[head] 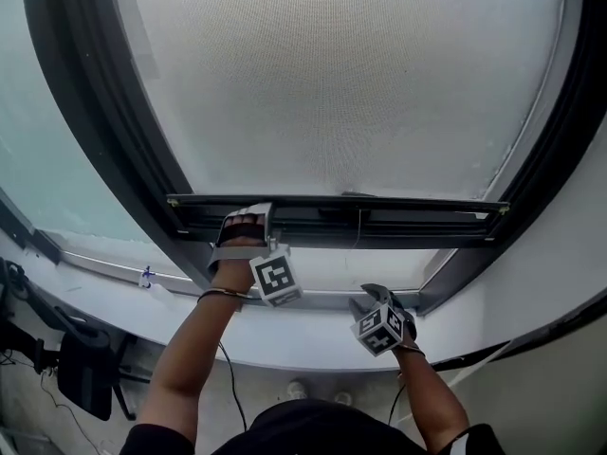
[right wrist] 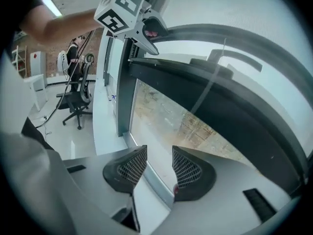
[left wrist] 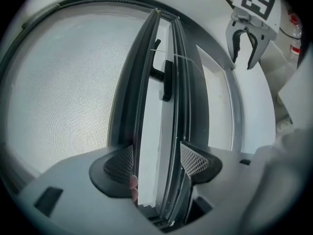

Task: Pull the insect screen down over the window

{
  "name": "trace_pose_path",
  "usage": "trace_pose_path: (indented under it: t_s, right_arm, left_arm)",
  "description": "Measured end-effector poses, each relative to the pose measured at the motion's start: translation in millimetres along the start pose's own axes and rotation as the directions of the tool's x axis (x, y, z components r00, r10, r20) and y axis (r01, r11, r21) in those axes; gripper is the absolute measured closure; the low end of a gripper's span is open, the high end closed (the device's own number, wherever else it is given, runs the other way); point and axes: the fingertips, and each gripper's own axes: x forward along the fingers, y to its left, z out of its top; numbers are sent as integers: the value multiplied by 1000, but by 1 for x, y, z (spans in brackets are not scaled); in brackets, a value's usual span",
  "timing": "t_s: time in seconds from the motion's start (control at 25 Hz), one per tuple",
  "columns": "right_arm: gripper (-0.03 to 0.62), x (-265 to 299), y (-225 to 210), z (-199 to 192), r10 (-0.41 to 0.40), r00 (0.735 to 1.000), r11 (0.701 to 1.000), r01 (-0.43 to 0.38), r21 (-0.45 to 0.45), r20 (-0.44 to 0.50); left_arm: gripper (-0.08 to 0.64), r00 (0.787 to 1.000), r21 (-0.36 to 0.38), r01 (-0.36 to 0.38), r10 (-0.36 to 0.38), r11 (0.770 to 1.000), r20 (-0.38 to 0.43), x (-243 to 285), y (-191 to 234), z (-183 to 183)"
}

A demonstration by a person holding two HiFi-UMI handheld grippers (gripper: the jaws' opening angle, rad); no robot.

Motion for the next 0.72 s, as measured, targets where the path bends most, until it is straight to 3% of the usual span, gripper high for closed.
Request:
trace_pose_path:
  t_s: [0.16,0.36,0.56,0.72]
  right_arm:
    - [431,-18,-32,14,-106,994,987,108,-120,22]
    - [419,-52,-69,53,-234,970,952,243,-188,70]
    - [412,-69,-105,67,-360,925,864,380,-331,121]
    - [340,-81,-128,80,-428,892,800,450,-397,148]
  left_arm:
    - [258,1000,1,0,0,1000,2,0,-1,0]
    - [258,1000,17,-19,19,1000,-1,1,0,-1]
    - [258,1000,13,-12,12,1000,2,1,-1,-1]
    - [258,1000,20,-14,14,1000,-1,1,0,-1]
